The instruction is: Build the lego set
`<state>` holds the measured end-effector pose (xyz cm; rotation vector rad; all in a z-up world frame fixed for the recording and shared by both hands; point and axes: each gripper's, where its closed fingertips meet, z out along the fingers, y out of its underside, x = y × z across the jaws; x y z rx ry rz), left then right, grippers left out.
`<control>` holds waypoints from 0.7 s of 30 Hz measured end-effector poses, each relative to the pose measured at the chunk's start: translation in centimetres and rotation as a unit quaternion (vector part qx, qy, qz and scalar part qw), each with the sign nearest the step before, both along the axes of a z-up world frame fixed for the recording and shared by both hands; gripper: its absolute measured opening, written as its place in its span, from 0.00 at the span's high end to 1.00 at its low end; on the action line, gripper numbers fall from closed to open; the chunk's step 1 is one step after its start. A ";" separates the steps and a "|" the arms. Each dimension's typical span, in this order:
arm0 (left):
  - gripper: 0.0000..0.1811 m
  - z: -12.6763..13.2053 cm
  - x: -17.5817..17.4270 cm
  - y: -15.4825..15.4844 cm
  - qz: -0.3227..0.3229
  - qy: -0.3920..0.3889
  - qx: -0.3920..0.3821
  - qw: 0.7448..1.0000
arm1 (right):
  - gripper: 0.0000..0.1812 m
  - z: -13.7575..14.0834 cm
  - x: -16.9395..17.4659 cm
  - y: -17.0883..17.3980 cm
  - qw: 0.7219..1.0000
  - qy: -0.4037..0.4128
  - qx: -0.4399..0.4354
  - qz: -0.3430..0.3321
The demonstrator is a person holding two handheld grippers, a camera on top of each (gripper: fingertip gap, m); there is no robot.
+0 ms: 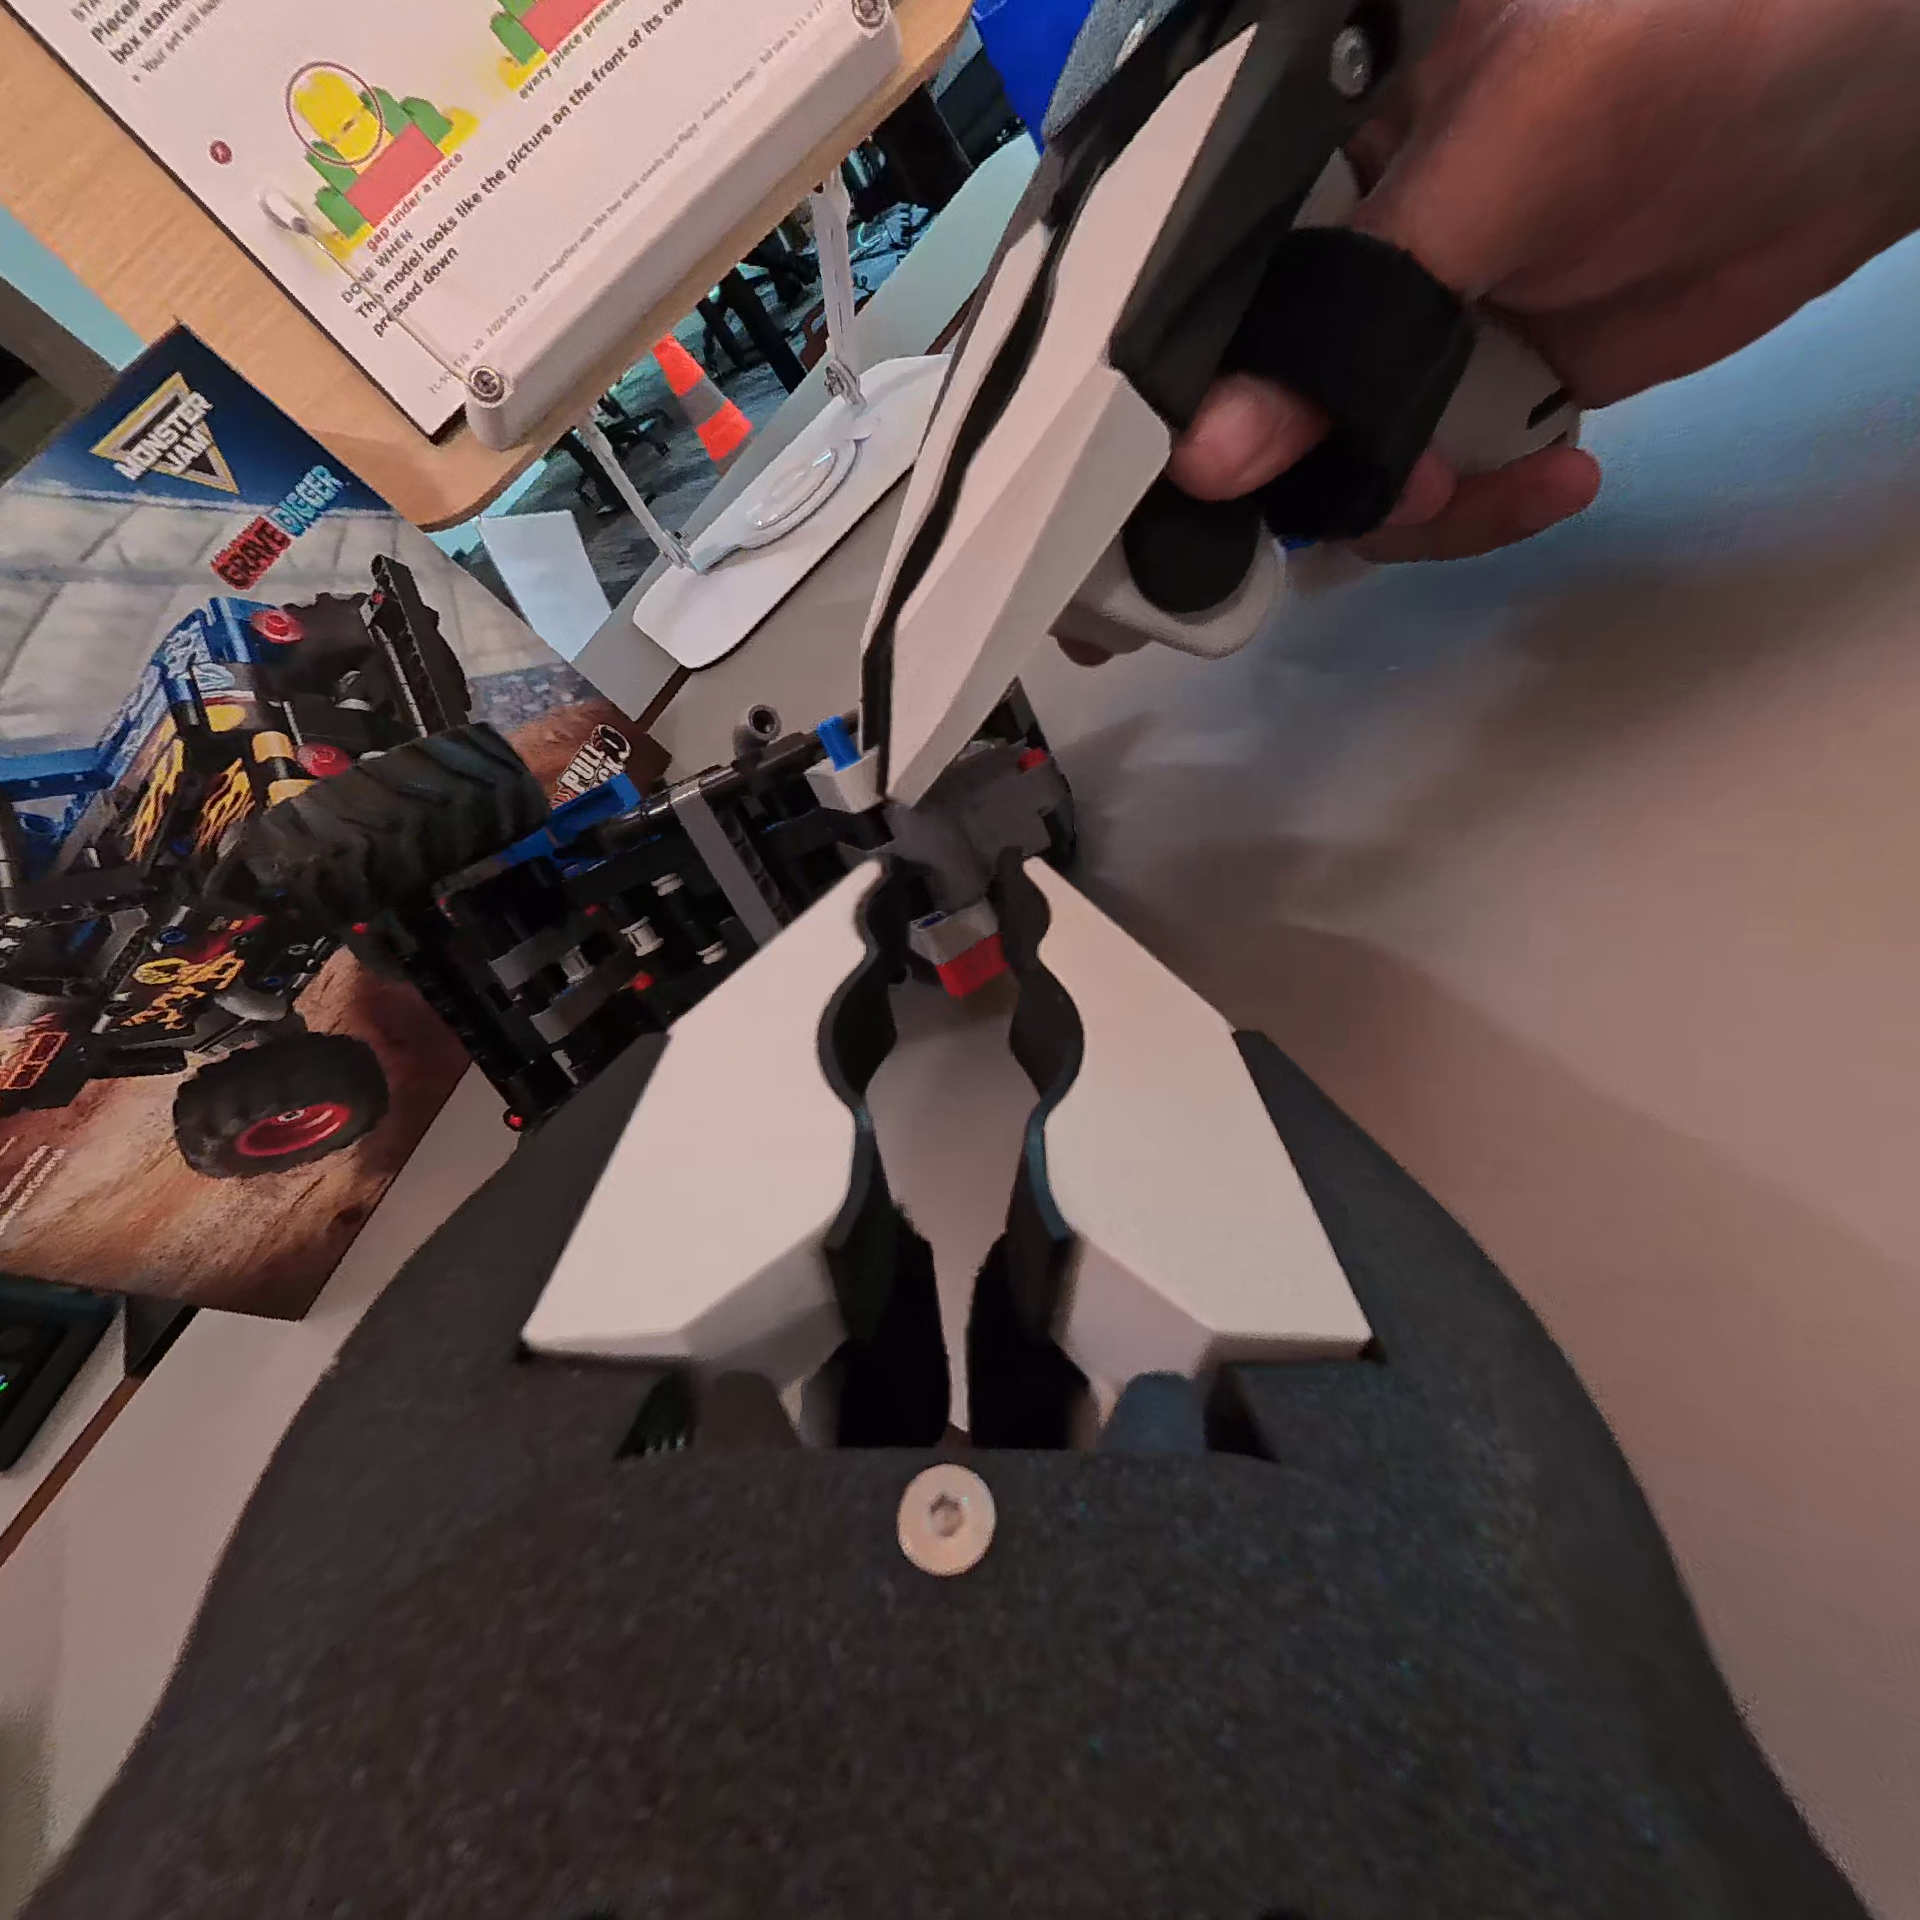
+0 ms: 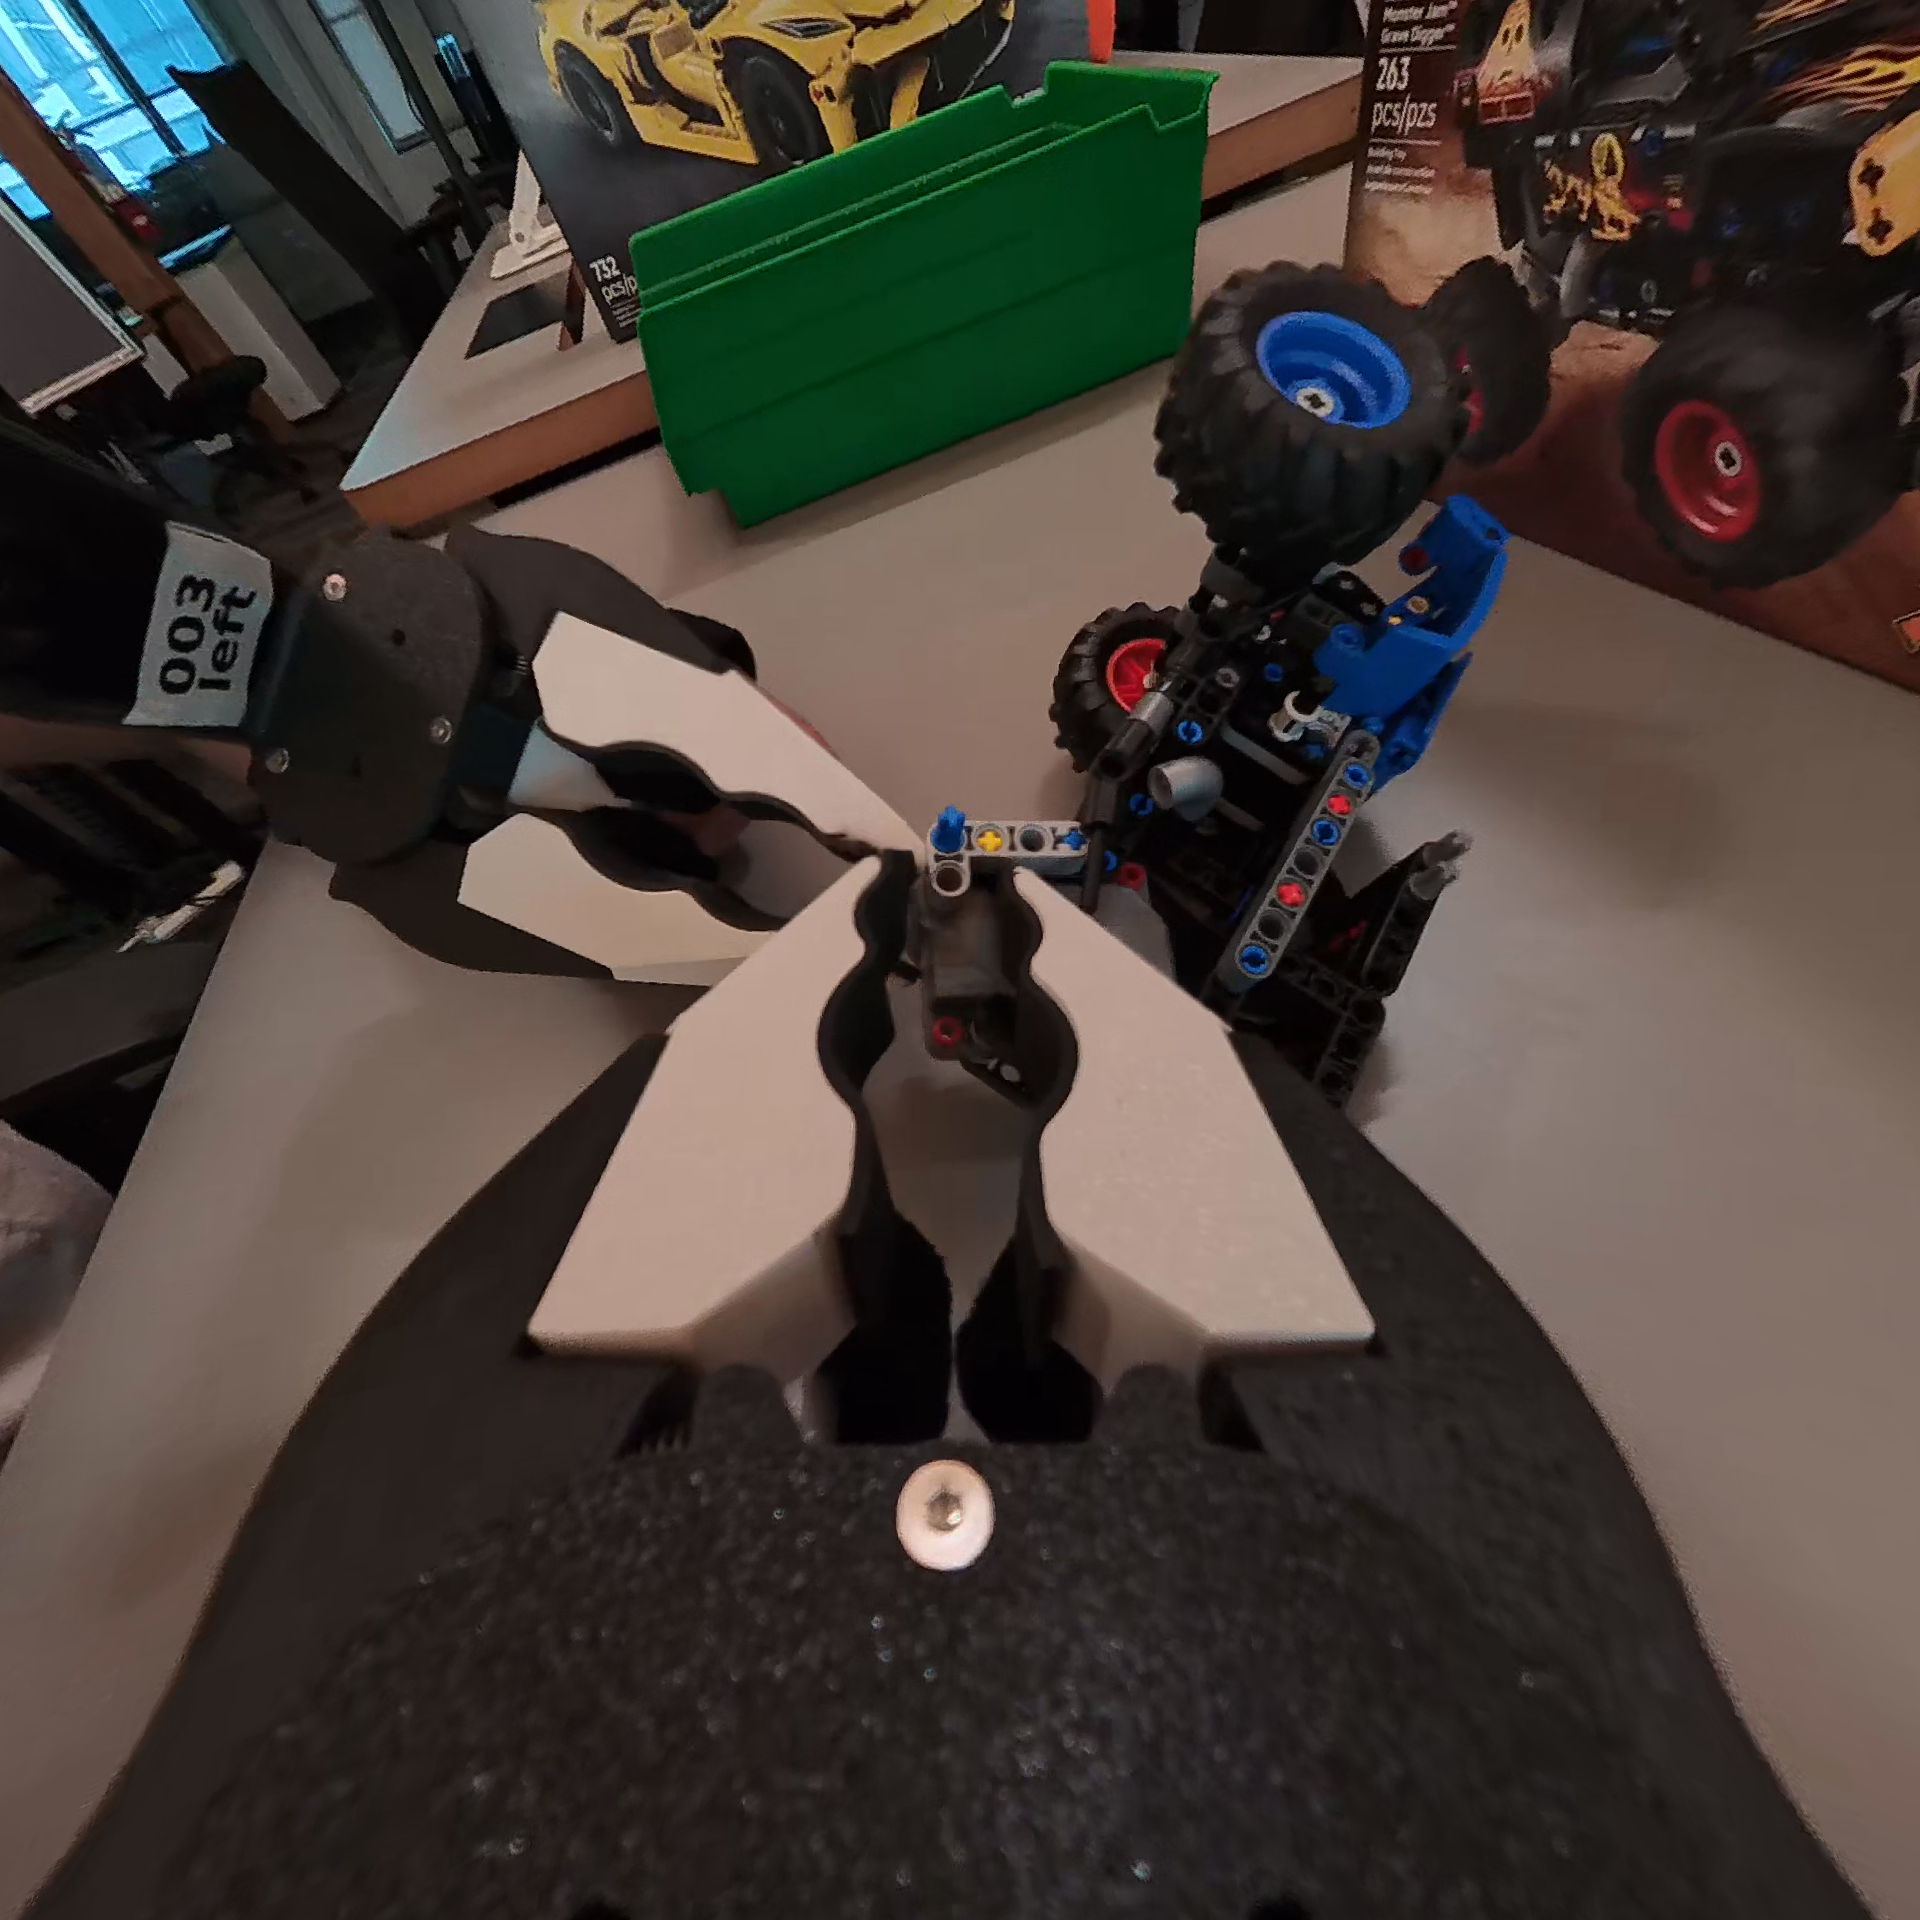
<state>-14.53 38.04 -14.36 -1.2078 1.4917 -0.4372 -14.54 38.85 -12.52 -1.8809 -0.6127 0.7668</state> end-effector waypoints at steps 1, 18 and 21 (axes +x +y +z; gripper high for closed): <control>0.92 -0.1 0.0 0.0 0.001 0.003 0.005 1.000 | 0.91 -0.1 0.0 0.0 1.000 -0.005 0.003 -0.002; 0.84 1.2 -1.4 1.4 0.000 -0.038 -0.049 0.998 | 0.95 -2.3 -0.4 -2.2 0.988 -0.138 0.010 0.068; 0.85 0.7 -1.6 2.4 0.017 -0.023 -0.054 0.998 | 0.95 -2.6 -0.6 -2.3 0.987 -0.141 0.006 0.074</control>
